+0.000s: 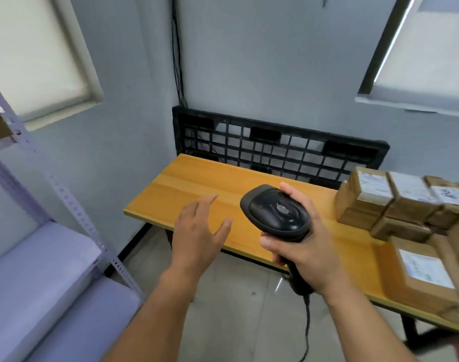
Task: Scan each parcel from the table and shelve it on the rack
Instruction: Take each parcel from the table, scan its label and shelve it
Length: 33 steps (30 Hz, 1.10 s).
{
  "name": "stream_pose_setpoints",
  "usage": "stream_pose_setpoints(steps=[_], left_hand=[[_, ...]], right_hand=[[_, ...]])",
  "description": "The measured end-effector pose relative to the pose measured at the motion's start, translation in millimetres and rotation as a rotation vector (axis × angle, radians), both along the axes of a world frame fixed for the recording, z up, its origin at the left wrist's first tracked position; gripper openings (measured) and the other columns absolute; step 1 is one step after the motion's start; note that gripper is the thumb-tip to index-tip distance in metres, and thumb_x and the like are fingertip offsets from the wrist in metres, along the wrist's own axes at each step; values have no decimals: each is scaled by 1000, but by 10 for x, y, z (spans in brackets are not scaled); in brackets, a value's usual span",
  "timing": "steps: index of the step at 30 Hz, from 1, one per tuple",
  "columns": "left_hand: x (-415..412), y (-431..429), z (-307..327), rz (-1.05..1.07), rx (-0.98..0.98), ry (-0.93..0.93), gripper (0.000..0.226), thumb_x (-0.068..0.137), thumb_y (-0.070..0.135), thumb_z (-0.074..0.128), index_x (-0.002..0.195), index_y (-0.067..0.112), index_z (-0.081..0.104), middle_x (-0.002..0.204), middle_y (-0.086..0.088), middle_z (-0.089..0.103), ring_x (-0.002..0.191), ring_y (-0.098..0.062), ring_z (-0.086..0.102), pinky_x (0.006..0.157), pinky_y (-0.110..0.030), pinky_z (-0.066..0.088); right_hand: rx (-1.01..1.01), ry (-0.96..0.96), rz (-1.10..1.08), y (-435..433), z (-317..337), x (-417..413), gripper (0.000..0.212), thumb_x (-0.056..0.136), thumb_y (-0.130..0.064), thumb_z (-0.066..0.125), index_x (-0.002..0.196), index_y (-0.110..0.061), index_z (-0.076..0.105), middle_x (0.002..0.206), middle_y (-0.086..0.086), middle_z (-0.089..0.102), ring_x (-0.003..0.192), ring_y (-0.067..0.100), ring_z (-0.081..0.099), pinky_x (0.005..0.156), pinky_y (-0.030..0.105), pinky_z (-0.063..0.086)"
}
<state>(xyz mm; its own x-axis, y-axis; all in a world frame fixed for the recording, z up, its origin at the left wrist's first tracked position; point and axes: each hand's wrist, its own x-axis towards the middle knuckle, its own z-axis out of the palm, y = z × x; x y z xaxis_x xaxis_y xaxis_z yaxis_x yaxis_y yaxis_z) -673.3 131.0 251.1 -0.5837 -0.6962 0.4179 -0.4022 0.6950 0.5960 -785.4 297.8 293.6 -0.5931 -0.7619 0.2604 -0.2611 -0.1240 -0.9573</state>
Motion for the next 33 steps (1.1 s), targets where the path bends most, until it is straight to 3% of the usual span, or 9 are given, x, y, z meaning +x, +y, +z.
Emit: stream_pose_setpoints(steps=[3,8,18,21,29,33], left_hand=[[-329,435,-3,-53,32,-27,55,87,37,67,136,16,51,128,-3,57,120,-22,49,95,-29,35],[-853,1146,-29,-137,41,-57,55,90,39,64,139,20,47,131,1,52,122,-18,45,98,-29,33],[-1627,2345,-209,-221,108,-107,57,93,45,57,144,27,39,137,8,47,127,-9,38,101,-23,28],[-1812,2604,-229,-262,126,-133,58,92,48,55,145,29,37,138,8,46,128,-9,37,106,-28,33],[-2326,3097,-184,-417,154,-161,61,92,47,56,146,29,34,141,8,43,130,-9,36,109,-35,35],[-2638,3295,-162,-500,151,-186,64,92,50,55,148,31,31,145,8,39,134,-8,32,109,-30,33]], right_hand=[[4,1,-21,404,-23,-264,88,63,-13,89,134,-47,49,121,-4,62,75,13,68,50,29,55],[-9,-13,-69,1063,-58,-686,86,60,-21,88,132,-49,51,120,-3,63,68,13,66,50,27,54],[24,-31,-137,2293,-229,-1357,86,66,-9,87,133,-48,50,117,-3,65,64,8,65,50,32,54],[31,-17,-187,2589,-229,-1491,86,68,-4,87,133,-46,50,117,-6,65,60,13,65,50,32,54],[4,-63,-360,3235,-290,-1757,84,63,-15,84,132,-49,50,116,15,63,58,18,65,51,36,55],[5,-57,-460,3504,-320,-1895,85,66,-9,87,132,-47,50,122,14,60,58,17,66,49,34,55]])
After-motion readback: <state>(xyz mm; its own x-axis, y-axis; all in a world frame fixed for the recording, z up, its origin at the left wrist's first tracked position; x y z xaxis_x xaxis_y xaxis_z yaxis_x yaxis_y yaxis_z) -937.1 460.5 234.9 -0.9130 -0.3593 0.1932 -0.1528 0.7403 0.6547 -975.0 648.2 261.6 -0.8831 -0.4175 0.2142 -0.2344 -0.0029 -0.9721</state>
